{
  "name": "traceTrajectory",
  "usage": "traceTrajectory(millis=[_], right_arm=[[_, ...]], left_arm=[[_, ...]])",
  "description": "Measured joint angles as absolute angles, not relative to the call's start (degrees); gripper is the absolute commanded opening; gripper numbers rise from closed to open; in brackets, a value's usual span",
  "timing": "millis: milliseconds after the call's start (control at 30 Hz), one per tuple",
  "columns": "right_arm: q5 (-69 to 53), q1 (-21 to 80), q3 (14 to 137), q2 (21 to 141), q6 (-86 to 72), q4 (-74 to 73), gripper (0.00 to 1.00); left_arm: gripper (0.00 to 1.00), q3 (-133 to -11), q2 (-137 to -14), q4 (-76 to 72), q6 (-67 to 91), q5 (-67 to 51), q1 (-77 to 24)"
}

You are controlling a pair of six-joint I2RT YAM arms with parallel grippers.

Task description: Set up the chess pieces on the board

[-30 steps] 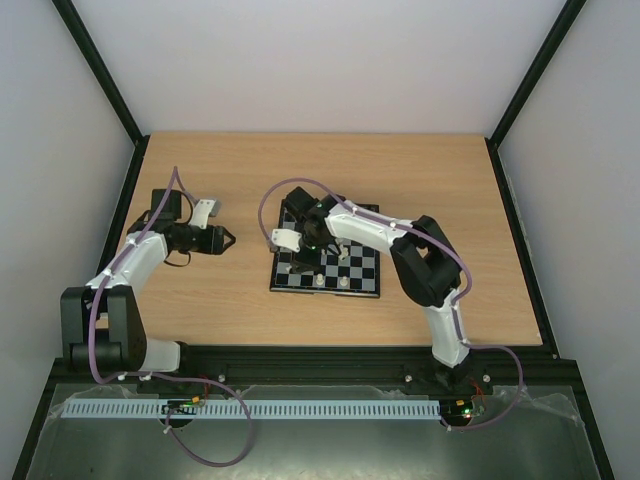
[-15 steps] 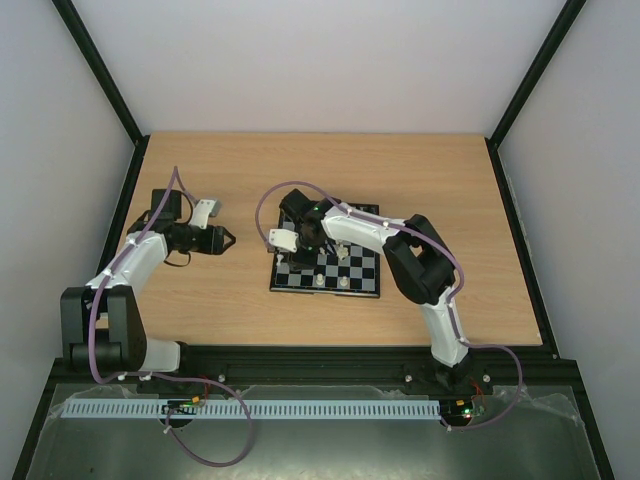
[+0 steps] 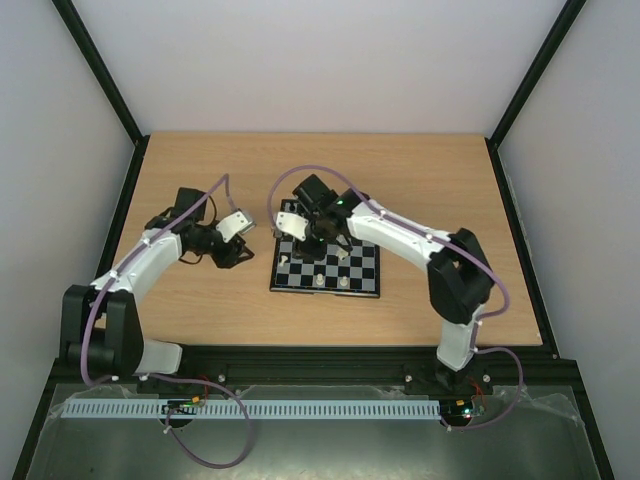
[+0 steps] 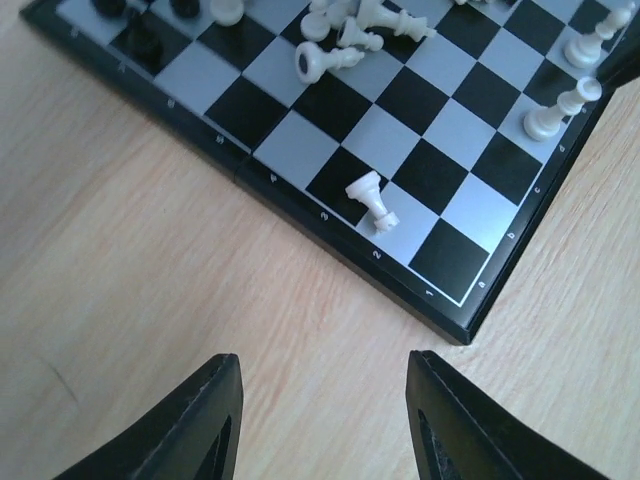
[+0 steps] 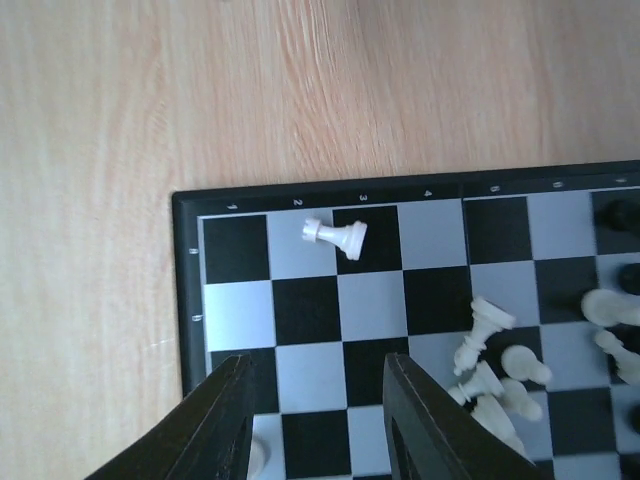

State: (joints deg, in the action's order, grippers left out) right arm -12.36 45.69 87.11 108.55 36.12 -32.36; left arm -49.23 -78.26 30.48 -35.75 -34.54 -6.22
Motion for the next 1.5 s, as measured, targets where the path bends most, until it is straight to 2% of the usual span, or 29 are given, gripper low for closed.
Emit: traceTrajectory(millis=[167, 300, 500, 633, 833, 1100, 1500], right_arm=[[-13.9, 45.6, 84.0, 101.8, 34.2, -32.4, 0.36], [-13.0, 45.6, 82.1, 102.4, 35.5, -32.4, 0.38], [-11.3, 45.5, 83.0, 107.4, 40.3, -32.2, 0.43], [-10.6, 45.5, 87.2, 112.8, 43.2, -31.8, 0.51], [-10.4, 45.5, 94.1, 120.5, 47.2, -31.4, 0.54], [-10.4, 45.5, 101.1, 127.1, 50.0, -31.4, 0.53], [-11.0, 46.5, 103.7, 129.1, 53.4, -33.3, 0.52]], left_arm=[[0.48, -54.1, -82.4, 32.6, -43.9, -33.6, -8.8], [0.48, -55.1, -85.0, 32.0, -42.9, -33.9, -8.7], [0.48, -51.9, -84.4, 29.4, -34.9, -35.8, -5.8], [0.48, -49.4, -82.4, 27.3, -27.7, -37.1, -2.4], [0.49, -46.2, -77.9, 24.8, -20.0, -38.4, 0.3], [0.49, -44.9, -75.9, 24.7, -17.6, -38.6, 1.6], [0.49, -44.9, -75.9, 24.6, -16.9, -38.6, 2.2]])
